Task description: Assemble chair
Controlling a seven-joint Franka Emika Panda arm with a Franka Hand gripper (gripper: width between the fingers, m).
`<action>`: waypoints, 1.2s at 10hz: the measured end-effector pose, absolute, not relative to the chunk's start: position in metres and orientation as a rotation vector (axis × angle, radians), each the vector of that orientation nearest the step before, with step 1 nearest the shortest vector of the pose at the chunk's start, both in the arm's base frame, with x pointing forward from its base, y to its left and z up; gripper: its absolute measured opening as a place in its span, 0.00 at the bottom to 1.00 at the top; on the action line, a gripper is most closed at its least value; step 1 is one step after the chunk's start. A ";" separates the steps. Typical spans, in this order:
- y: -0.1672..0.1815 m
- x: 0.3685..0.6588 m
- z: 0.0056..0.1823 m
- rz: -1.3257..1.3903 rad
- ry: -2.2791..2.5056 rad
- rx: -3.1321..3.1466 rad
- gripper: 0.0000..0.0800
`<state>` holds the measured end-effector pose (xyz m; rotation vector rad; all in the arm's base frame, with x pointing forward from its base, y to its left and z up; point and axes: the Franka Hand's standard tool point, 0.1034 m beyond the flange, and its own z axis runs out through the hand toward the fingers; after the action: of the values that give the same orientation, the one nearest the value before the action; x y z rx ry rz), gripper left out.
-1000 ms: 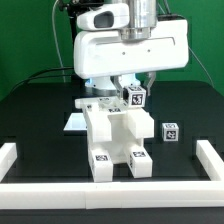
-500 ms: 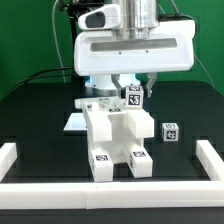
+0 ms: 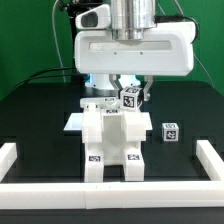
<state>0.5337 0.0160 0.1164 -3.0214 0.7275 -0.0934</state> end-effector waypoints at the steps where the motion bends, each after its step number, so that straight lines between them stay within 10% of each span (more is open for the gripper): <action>1: 0.015 0.535 0.116 -0.099 0.906 -2.962 0.36; 4: 0.015 0.537 0.116 -0.100 1.120 -2.861 0.42; 7: 0.015 0.537 0.116 -0.103 1.049 -2.889 0.77; 12: 0.012 0.537 0.121 -0.137 0.168 -3.089 0.81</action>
Offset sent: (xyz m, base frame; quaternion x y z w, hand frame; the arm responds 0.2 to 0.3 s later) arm 0.0000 0.0000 0.0000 0.0000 0.0000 0.1938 0.9810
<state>0.5372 0.0121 0.1206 -3.0890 0.1681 -0.1366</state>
